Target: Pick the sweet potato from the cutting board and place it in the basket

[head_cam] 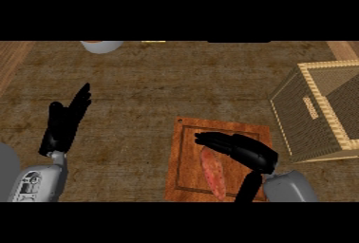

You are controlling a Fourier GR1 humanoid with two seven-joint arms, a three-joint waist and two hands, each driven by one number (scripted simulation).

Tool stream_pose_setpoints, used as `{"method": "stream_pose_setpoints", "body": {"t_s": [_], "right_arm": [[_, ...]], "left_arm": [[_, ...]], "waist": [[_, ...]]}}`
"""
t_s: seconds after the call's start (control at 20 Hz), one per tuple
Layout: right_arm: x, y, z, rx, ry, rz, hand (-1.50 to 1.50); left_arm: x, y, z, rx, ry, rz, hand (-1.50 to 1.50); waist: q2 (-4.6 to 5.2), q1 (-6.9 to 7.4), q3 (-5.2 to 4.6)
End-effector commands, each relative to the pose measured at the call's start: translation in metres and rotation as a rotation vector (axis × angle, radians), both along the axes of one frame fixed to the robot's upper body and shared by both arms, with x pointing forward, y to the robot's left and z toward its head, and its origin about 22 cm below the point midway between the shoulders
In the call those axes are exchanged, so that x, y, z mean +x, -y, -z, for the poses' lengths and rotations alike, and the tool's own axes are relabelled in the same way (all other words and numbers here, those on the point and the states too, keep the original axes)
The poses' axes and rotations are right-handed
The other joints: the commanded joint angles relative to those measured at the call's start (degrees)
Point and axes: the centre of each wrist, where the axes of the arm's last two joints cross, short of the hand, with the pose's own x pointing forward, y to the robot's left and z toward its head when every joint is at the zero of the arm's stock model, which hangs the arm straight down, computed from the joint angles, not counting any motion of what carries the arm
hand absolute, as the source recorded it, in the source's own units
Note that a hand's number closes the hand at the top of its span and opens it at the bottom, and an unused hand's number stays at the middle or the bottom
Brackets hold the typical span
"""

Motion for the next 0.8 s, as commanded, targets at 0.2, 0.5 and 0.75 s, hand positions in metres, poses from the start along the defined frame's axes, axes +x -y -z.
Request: {"method": "stream_pose_setpoints", "body": {"t_s": [0.2,0.5,0.75], "right_arm": [[-0.001,0.002,0.022,0.006,-0.005,0.017,-1.50],[-0.009,-0.009,0.036,-0.039,0.140,-0.038,1.50],[-0.005,-0.029,0.021,-0.155,0.202,0.110,1.50]], "left_arm": [[0.021,0.014,-0.007,0.004,0.008,-0.009,0.00],[-0.001,0.010,-0.005,-0.001,-0.020,-0.002,0.00],[-0.004,0.000,-0.001,0.001,-0.006,-0.007,0.00]], "waist": [[0.03,-0.10,0.00],[-0.02,0.09,0.02],[-0.14,0.05,-0.02]]}}
